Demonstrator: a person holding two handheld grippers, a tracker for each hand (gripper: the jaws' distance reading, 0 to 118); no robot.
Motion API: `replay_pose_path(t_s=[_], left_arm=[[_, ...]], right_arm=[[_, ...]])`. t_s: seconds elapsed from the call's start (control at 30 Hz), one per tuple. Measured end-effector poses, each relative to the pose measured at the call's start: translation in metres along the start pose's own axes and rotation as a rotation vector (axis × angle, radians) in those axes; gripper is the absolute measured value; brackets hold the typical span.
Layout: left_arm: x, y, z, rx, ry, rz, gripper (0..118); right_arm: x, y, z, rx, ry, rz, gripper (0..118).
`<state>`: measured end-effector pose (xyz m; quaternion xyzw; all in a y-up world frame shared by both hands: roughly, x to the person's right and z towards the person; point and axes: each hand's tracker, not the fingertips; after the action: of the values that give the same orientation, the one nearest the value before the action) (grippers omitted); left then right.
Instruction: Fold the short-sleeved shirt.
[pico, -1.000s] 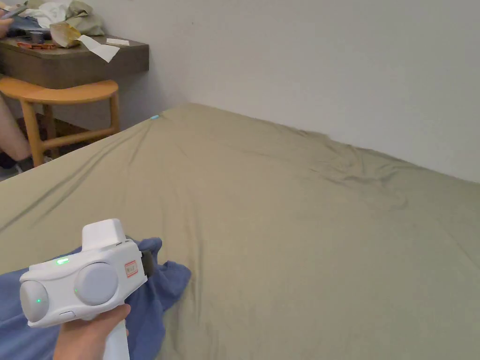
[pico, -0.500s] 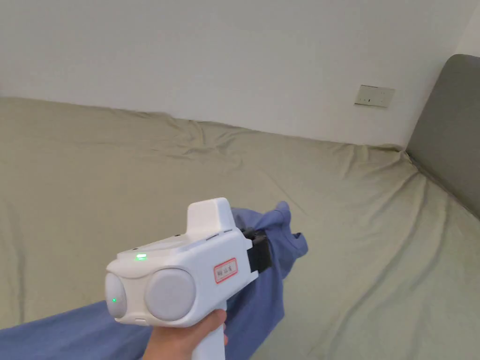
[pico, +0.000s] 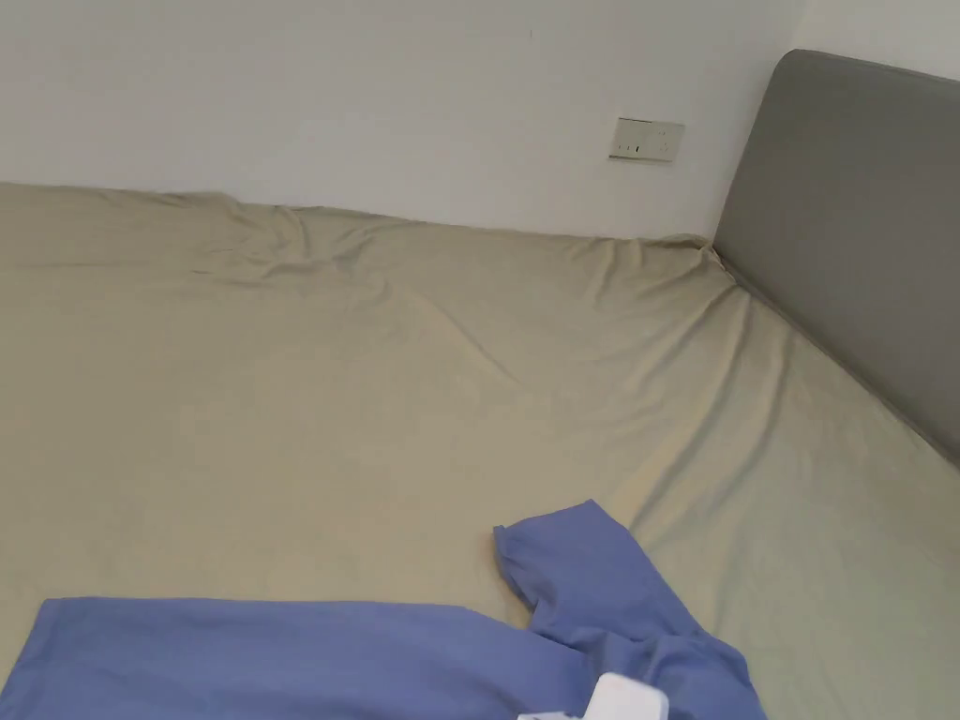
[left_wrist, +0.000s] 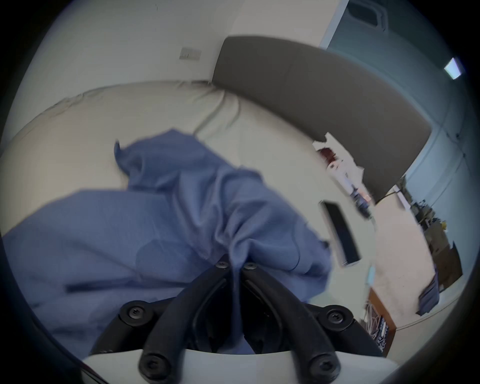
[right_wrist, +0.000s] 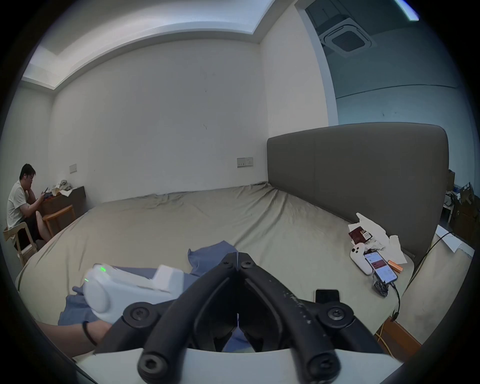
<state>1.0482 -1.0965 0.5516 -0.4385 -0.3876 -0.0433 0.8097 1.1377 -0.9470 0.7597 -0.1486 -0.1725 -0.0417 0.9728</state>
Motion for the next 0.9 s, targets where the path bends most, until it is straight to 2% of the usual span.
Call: replay_pose_path(t_s=[0.07, 0.1, 0.13, 0.17, 0.23, 0.27, 0.3, 0.37, 0.43, 0.5, 0.7, 0.9], left_arm=[[-0.008, -0.012, -0.013, -0.041, 0.034, 0.010, 37], [-0.011, -0.016, -0.013, -0.048, 0.037, 0.016, 45], [-0.015, -0.022, -0.003, 0.036, -0.044, 0.024, 58], [-0.015, -0.023, 0.012, 0.090, -0.054, 0.032, 71], [-0.021, -0.018, 0.038, 0.002, -0.034, 0.030, 74], [-0.025, -0.019, 0.062, -0.013, -0.033, 0.027, 73], [-0.031, -0.022, 0.082, 0.033, -0.027, 0.038, 60], [-0.046, -0.033, 0.133, 0.239, 0.052, 0.033, 33], [-0.063, -0.042, 0.176, 0.304, 0.176, 0.050, 16], [-0.085, -0.056, 0.210, 0.358, 0.284, 0.140, 0], [-0.151, -0.110, 0.267, 0.402, 0.488, 0.401, 0], [-0.228, -0.107, 0.276, 0.397, 0.532, 0.529, 0]], right_arm=[[-0.003, -0.003, -0.003, -0.016, 0.011, 0.008, 0], [-0.004, -0.003, -0.005, -0.019, 0.015, 0.007, 0], [-0.006, -0.003, -0.007, -0.023, 0.025, 0.006, 0], [-0.009, -0.003, -0.010, -0.024, 0.039, 0.004, 0], [-0.018, -0.002, -0.014, -0.017, 0.060, 0.014, 0], [-0.024, 0.000, -0.016, -0.011, 0.075, 0.022, 0], [-0.029, 0.001, -0.018, -0.003, 0.091, 0.026, 0], [-0.041, 0.002, -0.021, 0.016, 0.150, 0.020, 0], [-0.052, 0.003, -0.024, 0.021, 0.201, 0.009, 0], [-0.062, 0.002, -0.026, 0.020, 0.257, 0.005, 0], [-0.090, -0.003, -0.034, -0.010, 0.331, 0.023, 0], [-0.096, -0.005, -0.046, -0.047, 0.333, 0.058, 0]])
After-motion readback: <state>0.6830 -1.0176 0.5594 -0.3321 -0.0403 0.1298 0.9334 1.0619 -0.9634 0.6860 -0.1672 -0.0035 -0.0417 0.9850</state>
